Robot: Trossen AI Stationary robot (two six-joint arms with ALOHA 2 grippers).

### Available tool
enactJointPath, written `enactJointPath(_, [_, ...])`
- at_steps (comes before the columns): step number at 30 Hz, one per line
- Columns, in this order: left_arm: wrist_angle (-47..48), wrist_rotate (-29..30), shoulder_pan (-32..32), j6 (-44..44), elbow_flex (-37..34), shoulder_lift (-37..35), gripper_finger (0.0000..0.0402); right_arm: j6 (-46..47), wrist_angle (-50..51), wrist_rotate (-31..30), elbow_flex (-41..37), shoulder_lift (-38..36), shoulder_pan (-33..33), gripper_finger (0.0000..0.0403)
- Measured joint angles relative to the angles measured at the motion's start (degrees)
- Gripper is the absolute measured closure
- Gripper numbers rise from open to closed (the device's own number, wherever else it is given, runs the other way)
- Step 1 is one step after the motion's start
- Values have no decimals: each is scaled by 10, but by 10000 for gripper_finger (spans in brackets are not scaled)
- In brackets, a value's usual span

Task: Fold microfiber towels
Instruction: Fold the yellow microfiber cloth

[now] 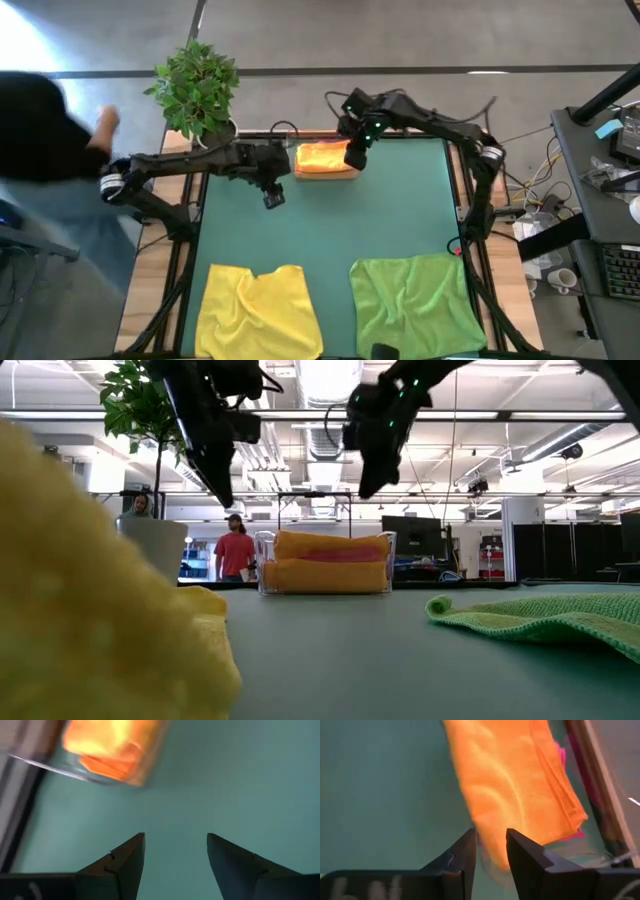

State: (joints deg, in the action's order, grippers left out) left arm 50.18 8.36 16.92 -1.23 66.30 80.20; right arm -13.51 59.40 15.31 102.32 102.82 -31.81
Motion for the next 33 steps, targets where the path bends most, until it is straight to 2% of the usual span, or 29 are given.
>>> enactJointPath(3, [24, -23, -30, -20, 0, -4, 204, 0, 19, 21, -9, -35, 10, 313])
enactJointPath(6, [29, -72, -67, -31, 0, -6, 205, 5, 27, 36, -20, -66, 25, 319])
enactJointPath(11, [14, -117, -130, -28, -1, 0, 206, 39, 33, 36, -34, -100, 49, 329])
enactJointPath(17, [0, -193, -169, -12, -11, 22, 206, 100, 27, 28, -55, -138, 82, 339])
enactJointPath(24, [-178, -332, -208, -27, -95, 35, 206, 187, -5, -4, -64, -139, 124, 349])
enactJointPath(30, [-298, -340, -261, -98, -164, 35, 206, 223, -14, -4, -64, -130, 154, 351])
enactJointPath(33, [-360, -341, -287, -104, -191, 47, 206, 241, -14, -5, -64, -130, 166, 351])
